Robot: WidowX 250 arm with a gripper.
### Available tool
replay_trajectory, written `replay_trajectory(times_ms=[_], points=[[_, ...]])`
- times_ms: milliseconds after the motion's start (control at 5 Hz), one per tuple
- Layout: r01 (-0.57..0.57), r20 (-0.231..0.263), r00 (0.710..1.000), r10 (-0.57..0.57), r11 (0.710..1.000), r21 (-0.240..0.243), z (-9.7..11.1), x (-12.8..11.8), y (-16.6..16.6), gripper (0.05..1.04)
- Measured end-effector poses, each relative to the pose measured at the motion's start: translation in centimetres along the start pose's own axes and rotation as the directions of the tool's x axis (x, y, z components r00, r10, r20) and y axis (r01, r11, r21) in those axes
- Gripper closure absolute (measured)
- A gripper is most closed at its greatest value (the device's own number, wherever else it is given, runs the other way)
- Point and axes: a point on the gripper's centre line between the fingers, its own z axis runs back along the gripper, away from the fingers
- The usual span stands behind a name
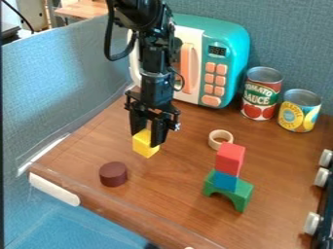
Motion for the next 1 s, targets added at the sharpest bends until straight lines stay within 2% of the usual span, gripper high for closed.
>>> replay_trajectory(times_ms=[200, 600, 800, 1000], points=[[0.027, 0.025, 0.999, -0.026, 1.000, -0.015, -1.33, 0.67, 0.49, 0.510], [0.009, 0.070, 0.997, -0.006, 0.999, -0.046, -2.01, 1.32, 1.00, 0.510], [-0.010, 0.076, 0.997, 0.014, 0.998, -0.056, -2.12, 1.23, 1.13, 0.437], [-0.014, 0.067, 0.998, 0.019, 0.997, -0.072, -2.00, 0.74, 0.72, 0.134]])
